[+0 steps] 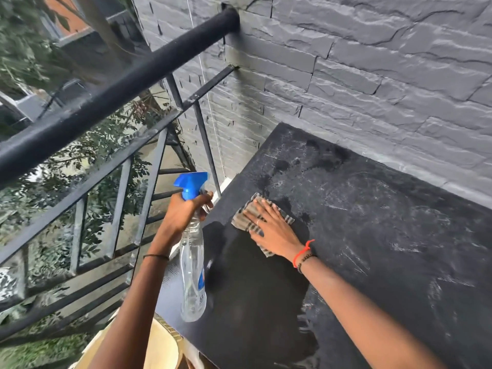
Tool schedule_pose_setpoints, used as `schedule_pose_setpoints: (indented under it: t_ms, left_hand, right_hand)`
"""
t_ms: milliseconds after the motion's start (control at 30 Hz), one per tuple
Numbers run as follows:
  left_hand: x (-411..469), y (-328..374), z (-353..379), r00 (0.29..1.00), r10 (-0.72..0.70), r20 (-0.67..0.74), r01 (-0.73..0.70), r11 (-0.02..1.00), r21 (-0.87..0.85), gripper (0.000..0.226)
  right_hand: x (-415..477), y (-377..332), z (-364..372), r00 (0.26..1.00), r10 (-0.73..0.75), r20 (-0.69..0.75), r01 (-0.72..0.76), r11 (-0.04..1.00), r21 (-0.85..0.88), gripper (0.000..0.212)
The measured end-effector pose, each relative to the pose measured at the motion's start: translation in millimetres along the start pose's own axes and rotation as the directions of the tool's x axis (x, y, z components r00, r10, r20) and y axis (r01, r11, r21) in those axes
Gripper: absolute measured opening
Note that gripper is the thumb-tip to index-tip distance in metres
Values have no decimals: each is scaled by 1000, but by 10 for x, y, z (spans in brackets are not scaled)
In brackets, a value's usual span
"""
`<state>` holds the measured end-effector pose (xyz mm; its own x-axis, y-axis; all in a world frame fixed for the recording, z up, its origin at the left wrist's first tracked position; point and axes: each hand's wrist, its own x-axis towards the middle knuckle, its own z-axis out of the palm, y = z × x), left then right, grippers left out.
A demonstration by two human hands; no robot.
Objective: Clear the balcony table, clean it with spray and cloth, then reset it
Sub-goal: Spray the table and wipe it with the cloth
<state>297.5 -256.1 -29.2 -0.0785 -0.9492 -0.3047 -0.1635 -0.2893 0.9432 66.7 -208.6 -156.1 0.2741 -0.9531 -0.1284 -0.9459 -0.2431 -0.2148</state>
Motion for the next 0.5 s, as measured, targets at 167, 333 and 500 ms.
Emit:
schedule_pose_setpoints:
  t_ms: [167, 333, 500]
  left_hand:
    - [26, 20, -80, 1000, -11, 7, 11, 1000, 3, 9]
    - [66, 40, -141, 1000, -6, 3, 6, 1000, 30, 15]
    - [91, 66, -171, 1000, -4, -8, 4, 1000, 14, 15]
  right_hand:
    - [301, -426, 69, 1000, 22, -22, -20, 998, 58, 62]
    - [121, -655, 150, 996, -84, 3, 83, 995, 51, 65]
    - [-298, -500, 214, 974, -223, 44, 224, 975, 0, 66]
